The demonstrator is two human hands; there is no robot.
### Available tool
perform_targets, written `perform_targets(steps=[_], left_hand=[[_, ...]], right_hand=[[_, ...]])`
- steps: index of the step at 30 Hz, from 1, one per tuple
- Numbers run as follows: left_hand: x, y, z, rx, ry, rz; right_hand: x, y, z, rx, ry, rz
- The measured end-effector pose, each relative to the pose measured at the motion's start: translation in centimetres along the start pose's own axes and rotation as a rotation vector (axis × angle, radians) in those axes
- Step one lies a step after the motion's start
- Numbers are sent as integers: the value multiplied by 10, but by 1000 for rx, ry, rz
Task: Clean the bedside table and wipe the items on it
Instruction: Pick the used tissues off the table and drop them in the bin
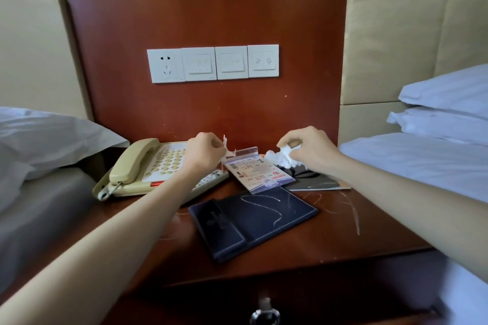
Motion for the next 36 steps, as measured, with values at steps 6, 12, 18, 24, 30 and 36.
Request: perform_targets(steps=[6,12,18,24,30,36], left_hand=[[-46,49,4,-175,-121,171],[-88,100,26,-349,-262,274],[-133,133,65,-603,-476,331],[-176,156,117,-675,-732,362],[-207,163,160,-616,-891,377],[-244,151,216,-617,-1071,261]], right_hand=[[-23,12,-22,151,41,42],[-72,6,-50,74,-19,29],[-136,26,-72,76,-119,66],[-185,44,-67,93,-312,123],[-209,57,-42,42,-534,167],[-235,85,3,-79,-840,231]])
Point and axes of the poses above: each hand's wrist, its own x-axis towards the middle knuckle, its own z-axis out of the palm, y = z × x, the point moved 7 cm from there along x, towards the middle knuckle, and after that the axes turned 15 degrees about -y, right-handed, at the moved point
